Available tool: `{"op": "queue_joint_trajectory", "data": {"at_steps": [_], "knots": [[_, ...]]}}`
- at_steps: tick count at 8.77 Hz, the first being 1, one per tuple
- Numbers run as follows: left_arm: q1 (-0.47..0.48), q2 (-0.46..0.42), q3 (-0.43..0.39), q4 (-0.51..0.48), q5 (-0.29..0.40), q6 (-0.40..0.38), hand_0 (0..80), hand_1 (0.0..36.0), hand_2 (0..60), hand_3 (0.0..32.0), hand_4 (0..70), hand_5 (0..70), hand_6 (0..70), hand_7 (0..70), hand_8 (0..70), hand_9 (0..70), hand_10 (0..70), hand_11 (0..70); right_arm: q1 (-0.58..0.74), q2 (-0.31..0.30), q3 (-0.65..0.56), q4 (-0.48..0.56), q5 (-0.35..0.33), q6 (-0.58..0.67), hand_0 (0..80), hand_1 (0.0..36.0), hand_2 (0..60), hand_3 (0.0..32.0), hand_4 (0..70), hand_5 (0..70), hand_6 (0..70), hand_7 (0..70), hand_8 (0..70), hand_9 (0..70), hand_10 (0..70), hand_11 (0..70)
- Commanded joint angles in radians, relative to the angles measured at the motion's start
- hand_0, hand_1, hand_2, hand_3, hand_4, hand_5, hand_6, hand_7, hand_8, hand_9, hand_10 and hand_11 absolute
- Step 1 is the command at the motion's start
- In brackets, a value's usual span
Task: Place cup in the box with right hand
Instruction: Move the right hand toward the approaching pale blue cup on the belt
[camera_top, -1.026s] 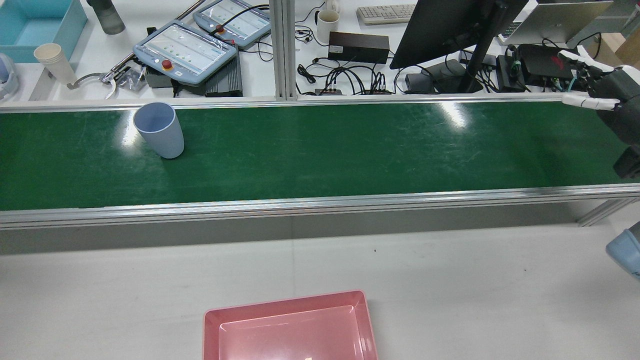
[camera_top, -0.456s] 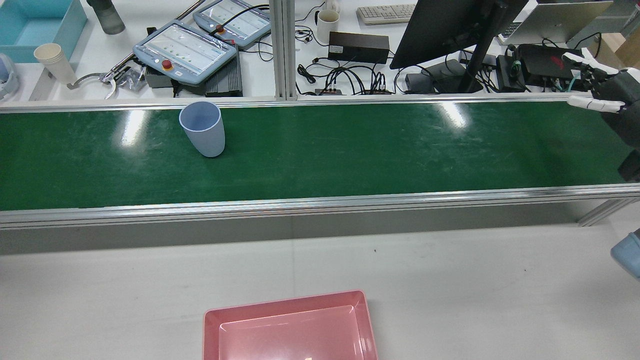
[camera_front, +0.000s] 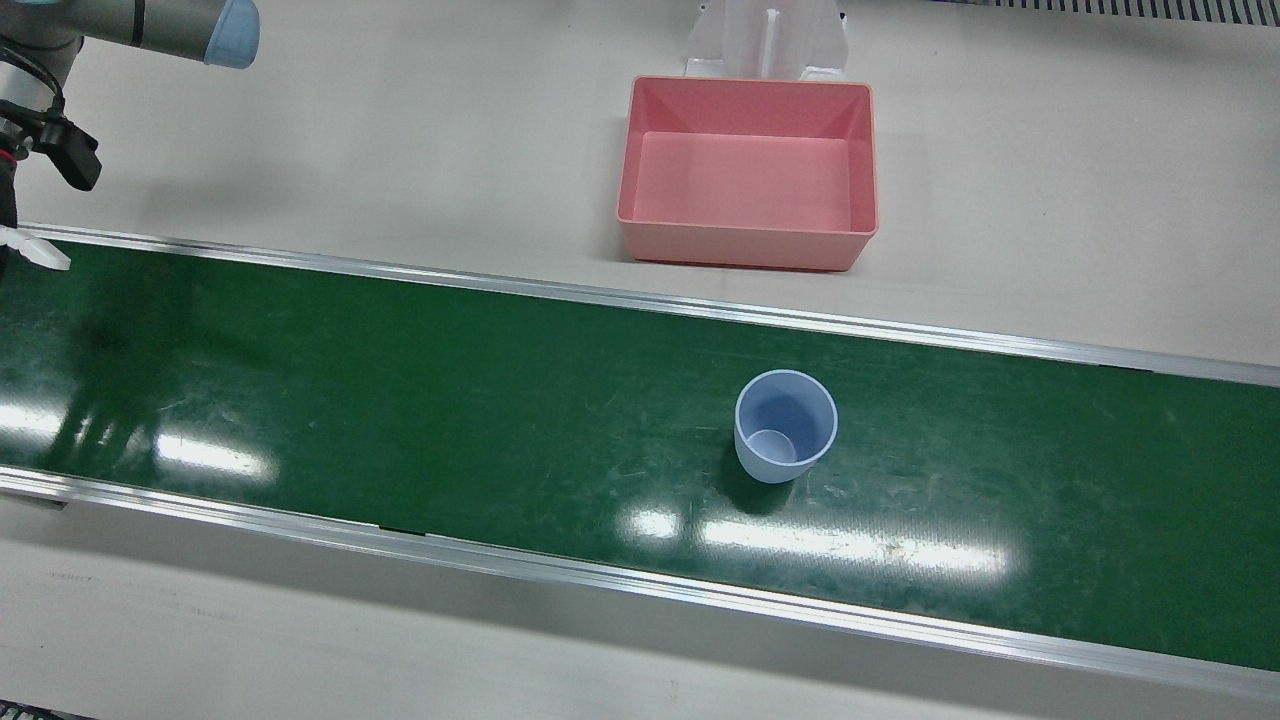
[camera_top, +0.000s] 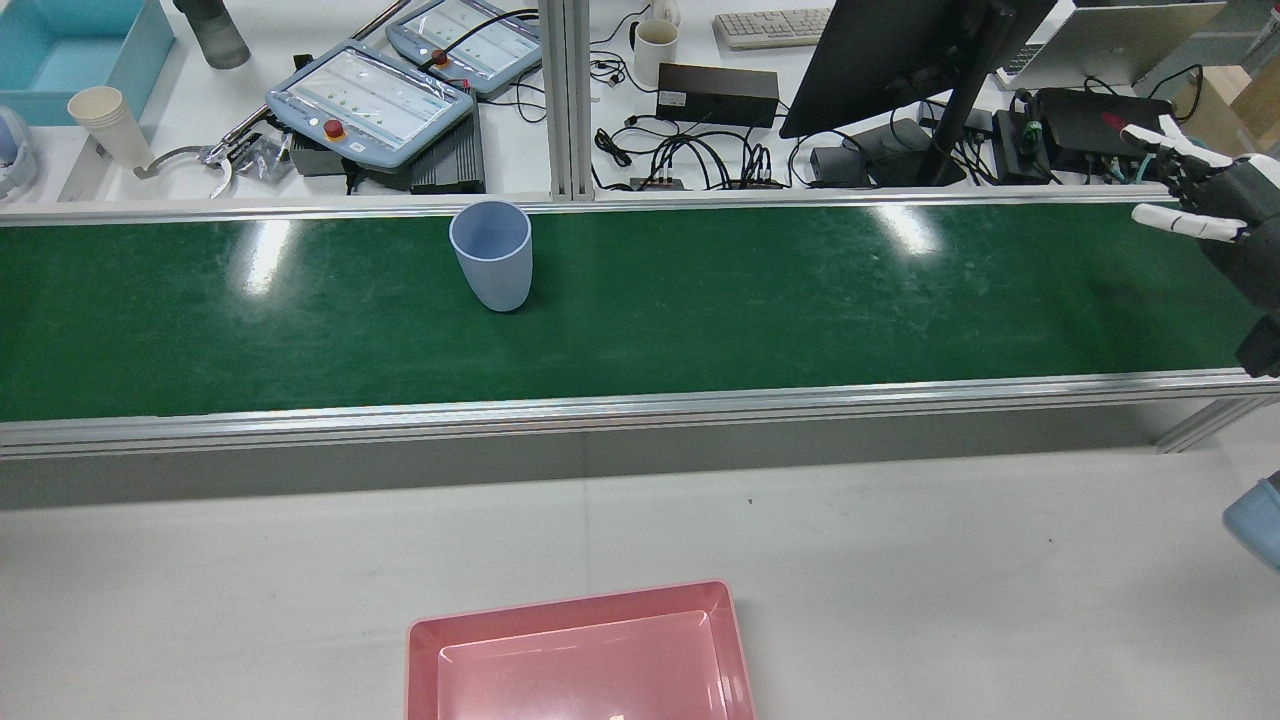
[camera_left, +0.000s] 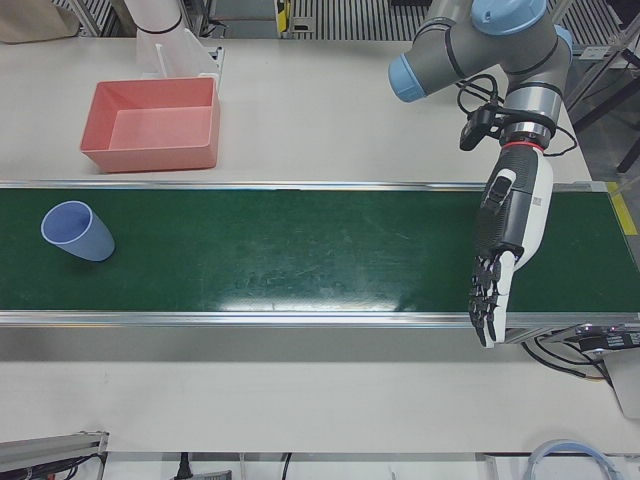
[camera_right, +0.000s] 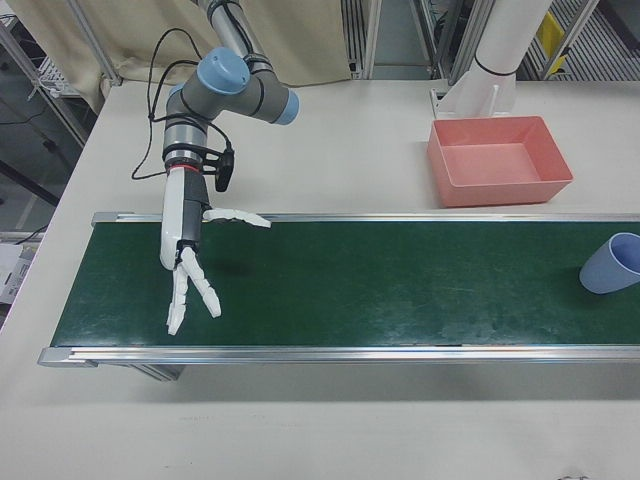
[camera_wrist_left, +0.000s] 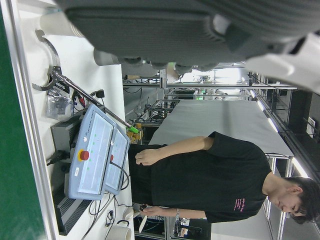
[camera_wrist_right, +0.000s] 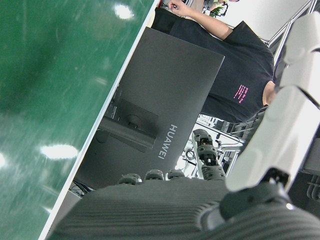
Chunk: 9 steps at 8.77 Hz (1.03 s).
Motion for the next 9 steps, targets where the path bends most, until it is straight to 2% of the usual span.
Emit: {"op": "queue_joint_trajectory", "data": {"at_steps": [1,9], "knots": [[0.000,0.000,0.000,0.000,0.000,0.000,0.0,0.0,0.0,0.0,0.0,0.0,0.0,0.0,0.0,0.0,0.0,0.0,-0.031,0.007,-0.028,0.002,0.005,0.000,41.1,12.8,14.2,0.0,0.0,3.6,1.1,0.0,1.3,0.4,0.0,0.0],[0.000,0.000,-0.002,0.000,0.000,0.000,0.0,0.0,0.0,0.0,0.0,0.0,0.0,0.0,0.0,0.0,0.0,0.0,-0.039,0.012,-0.021,0.002,0.005,0.002,40.0,12.4,15.1,0.0,0.0,3.4,1.1,0.0,1.6,1.1,0.0,0.0]]}}
